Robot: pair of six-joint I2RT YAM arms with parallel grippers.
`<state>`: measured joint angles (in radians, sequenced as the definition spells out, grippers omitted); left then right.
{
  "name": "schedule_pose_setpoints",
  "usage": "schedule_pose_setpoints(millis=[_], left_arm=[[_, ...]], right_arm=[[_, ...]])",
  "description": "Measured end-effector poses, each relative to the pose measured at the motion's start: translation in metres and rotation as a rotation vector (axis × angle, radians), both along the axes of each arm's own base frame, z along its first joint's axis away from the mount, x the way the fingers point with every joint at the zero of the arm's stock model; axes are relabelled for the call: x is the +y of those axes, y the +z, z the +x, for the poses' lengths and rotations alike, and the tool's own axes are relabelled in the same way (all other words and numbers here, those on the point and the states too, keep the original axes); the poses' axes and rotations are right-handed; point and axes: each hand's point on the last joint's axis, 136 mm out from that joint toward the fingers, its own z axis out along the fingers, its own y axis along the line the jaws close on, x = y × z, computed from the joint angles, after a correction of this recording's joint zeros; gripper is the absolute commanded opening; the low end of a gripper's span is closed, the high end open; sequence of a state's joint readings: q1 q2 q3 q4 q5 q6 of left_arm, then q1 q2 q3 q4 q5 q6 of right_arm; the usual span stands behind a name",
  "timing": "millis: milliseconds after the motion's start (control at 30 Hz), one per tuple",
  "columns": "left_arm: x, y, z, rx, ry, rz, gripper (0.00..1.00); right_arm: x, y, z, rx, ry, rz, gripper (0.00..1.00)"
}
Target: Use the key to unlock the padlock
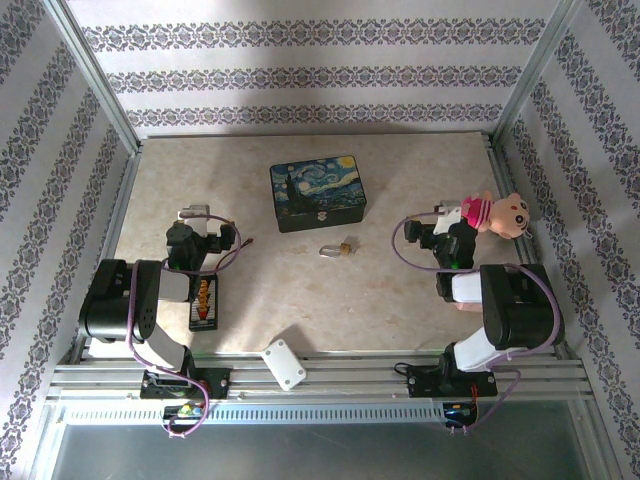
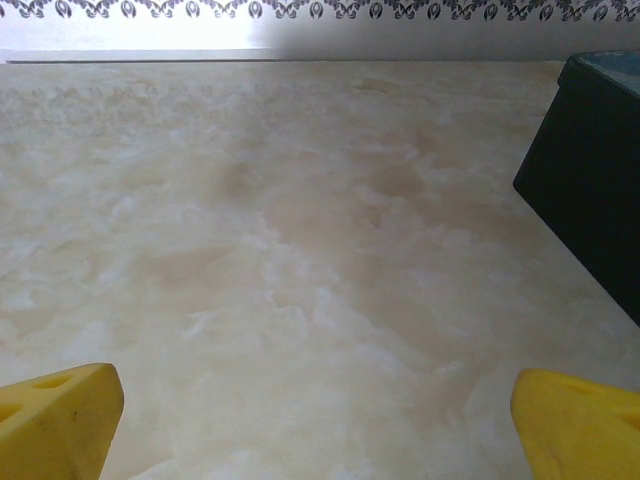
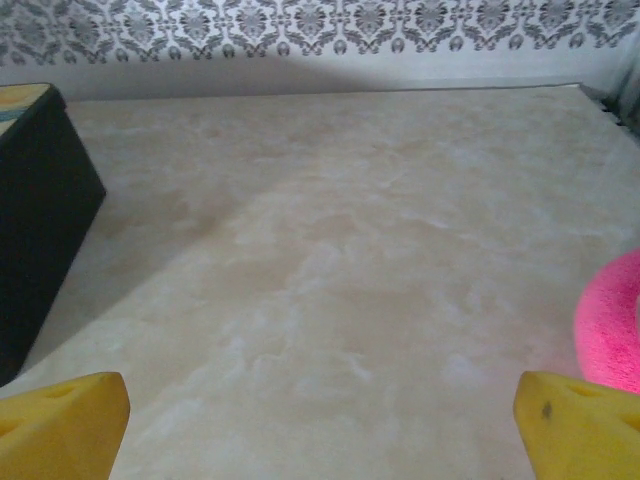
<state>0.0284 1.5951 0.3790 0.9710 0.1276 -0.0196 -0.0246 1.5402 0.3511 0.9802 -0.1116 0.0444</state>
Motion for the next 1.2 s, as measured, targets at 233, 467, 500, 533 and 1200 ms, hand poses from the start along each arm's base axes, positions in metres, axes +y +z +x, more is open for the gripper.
schedule_pose_setpoints(millis=[233,467,500,533,1200], left_arm=[[0.0,-0.0001,0.0,0.0,-0.001,0.002,0.99],[0.0,0.0,0.0,0.0,-0.001,0.002,0.99],[0.0,0.0,0.0,0.0,-0.001,0.002,0.99],[-0.0001,0.0,0.0,0.0,-0.001,0.002,0.99],[0.0,-0.0001,0.0,0.0,-0.003,0.009,0.99]], right_arm=[[0.0059,-0.0009,-0.0009,0.005,0.033,0.011,0.98],[0.0063,-0.0009,-0.001,0.005,0.035,0.011,0.98],[0.0063,-0.0008,-0.001,0.004,0.035,0.011,0.98],[0.0063,-0.0009,-0.001,0.005,0.035,0.011,0.98],[0.0063,-0.0009,-0.001,0.005,0.035,0.011,0.98]])
